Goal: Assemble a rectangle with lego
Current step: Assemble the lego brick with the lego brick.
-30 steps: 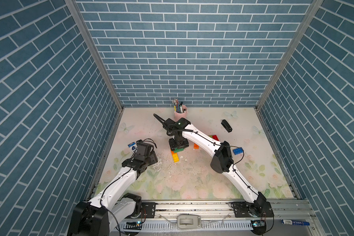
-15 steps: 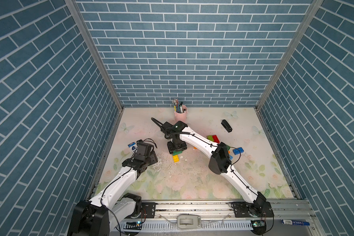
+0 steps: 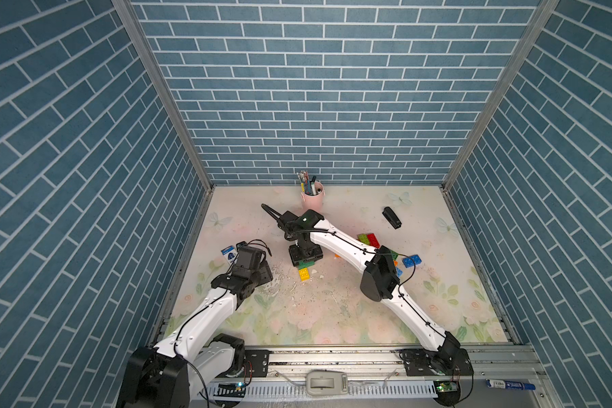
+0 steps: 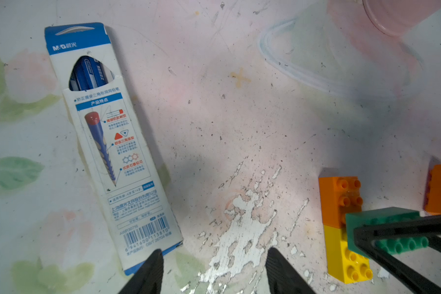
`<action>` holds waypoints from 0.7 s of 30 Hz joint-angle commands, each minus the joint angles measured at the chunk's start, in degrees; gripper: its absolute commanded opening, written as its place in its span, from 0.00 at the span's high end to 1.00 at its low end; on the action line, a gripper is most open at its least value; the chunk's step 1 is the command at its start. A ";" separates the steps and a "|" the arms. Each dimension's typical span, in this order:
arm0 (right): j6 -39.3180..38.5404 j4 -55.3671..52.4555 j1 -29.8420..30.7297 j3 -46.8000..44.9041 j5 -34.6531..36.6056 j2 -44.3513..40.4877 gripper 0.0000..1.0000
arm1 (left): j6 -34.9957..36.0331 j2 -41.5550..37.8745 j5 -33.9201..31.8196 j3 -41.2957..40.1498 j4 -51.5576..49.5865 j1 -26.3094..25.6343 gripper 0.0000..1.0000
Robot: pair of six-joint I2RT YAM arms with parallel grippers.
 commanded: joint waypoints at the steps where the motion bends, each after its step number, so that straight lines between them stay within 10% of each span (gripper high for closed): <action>1: -0.94 -0.73 0.29 0.05 -0.49 1.21 0.80 | 0.33 -0.21 -0.35 -0.56 0.28 -0.26 0.34; 21: -1.36 -0.65 0.18 -1.24 -0.80 1.63 0.84 | 0.20 -0.36 -0.05 -0.83 0.34 -0.27 0.35</action>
